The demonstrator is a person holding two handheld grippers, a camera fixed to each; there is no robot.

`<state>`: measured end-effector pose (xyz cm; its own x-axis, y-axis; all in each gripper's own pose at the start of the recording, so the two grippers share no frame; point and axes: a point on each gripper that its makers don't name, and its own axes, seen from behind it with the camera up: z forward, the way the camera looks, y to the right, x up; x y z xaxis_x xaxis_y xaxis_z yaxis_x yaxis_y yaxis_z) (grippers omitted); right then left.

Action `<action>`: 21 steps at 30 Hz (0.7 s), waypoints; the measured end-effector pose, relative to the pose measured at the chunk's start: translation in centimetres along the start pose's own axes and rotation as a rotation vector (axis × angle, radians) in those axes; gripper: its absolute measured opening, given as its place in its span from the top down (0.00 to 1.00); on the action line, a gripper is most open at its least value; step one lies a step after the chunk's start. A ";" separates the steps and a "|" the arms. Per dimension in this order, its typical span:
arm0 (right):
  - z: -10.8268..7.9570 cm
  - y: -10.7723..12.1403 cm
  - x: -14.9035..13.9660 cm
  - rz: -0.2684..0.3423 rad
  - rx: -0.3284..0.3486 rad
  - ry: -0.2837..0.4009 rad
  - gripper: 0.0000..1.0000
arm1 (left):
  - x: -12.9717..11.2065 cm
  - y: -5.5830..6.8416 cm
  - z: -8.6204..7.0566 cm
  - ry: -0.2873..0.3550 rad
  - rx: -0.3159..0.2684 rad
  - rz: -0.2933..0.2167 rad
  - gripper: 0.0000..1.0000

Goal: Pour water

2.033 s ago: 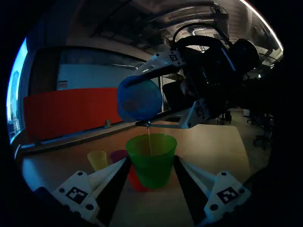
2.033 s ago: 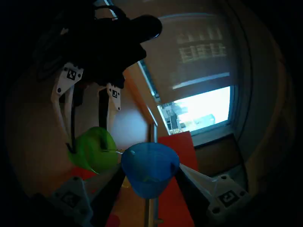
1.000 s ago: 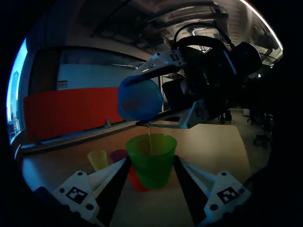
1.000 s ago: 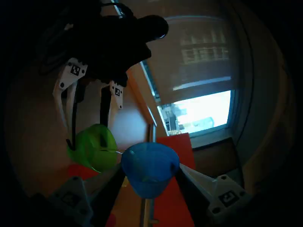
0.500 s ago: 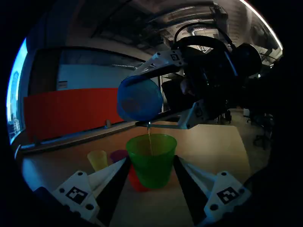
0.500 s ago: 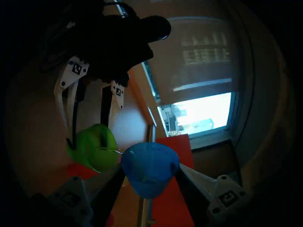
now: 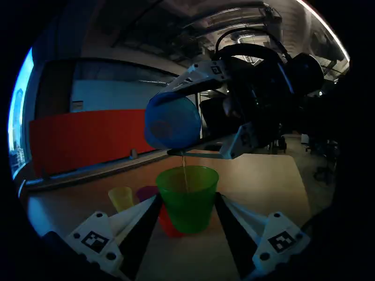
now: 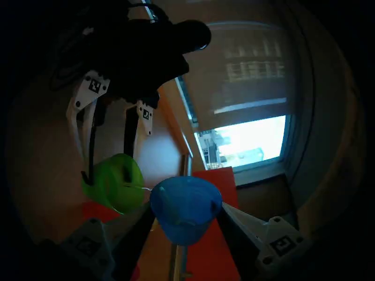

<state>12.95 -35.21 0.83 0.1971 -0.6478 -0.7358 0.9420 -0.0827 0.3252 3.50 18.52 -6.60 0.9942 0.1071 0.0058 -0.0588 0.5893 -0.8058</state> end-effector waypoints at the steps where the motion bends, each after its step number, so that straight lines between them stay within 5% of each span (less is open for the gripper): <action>1: 0.0 0.0 0.0 -0.001 0.000 0.000 0.11 | 0.0 0.0 0.0 0.000 0.000 0.000 0.19; 21: 0.0 -0.1 0.1 -0.024 -0.001 0.003 0.11 | -0.1 -0.2 0.0 0.004 0.002 -0.005 0.20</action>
<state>12.86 -35.29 0.75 0.1750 -0.6436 -0.7451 0.9467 -0.0978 0.3069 3.40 18.38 -6.46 0.9949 0.1010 0.0079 -0.0536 0.5911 -0.8048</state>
